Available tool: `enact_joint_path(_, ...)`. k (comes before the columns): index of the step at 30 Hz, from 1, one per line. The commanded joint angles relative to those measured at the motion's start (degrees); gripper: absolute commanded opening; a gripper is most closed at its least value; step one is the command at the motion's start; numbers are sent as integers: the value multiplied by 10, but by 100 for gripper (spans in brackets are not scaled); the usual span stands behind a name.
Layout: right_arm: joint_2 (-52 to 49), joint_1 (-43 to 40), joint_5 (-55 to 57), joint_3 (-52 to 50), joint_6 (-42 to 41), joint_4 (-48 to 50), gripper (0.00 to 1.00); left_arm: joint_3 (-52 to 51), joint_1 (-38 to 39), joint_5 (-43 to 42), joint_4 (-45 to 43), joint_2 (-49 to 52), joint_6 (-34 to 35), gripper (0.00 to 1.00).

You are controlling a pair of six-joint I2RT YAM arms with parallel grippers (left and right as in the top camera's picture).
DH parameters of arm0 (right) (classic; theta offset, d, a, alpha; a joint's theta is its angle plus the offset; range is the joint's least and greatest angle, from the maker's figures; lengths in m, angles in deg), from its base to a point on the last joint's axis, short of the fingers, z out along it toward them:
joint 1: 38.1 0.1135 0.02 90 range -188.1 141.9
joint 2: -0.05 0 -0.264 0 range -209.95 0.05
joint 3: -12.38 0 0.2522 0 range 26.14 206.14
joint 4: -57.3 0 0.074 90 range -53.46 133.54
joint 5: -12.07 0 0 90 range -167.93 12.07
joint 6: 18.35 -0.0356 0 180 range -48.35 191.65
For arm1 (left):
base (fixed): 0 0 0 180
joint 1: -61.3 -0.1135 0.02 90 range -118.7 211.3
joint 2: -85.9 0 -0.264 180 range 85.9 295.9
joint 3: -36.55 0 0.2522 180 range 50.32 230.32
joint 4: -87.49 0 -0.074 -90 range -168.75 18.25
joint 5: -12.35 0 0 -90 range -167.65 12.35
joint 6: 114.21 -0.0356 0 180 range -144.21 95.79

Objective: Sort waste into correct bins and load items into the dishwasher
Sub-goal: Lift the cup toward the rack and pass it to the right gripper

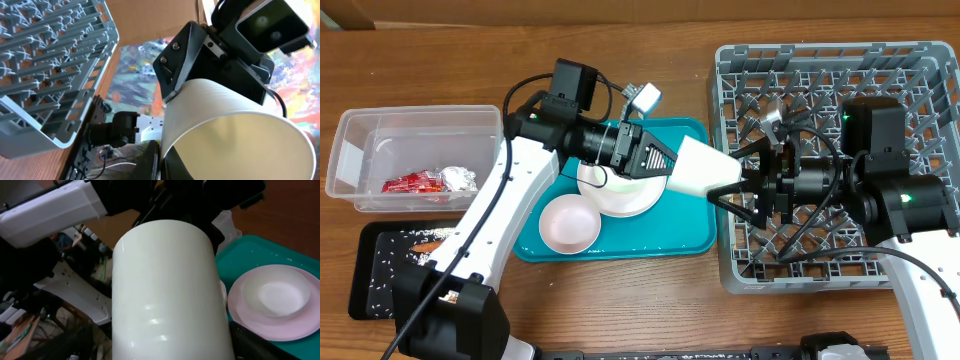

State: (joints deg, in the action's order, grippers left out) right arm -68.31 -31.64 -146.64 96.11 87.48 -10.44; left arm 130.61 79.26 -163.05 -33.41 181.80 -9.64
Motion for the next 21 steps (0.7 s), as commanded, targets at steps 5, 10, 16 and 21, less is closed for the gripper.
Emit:
enact_joint_path(5,6,3,-21,18,-13,1,75,6,5,5,-6,-7,-13,4)
enact_joint_path(10,6,2,-15,18,-13,8,70,6,5,7,-6,-7,-13,8)
enact_joint_path(16,6,2,-14,18,-13,17,56,6,6,30,-6,-7,-13,13)
enact_joint_path(21,6,2,-3,18,-13,17,51,6,6,45,-6,-7,-13,19)
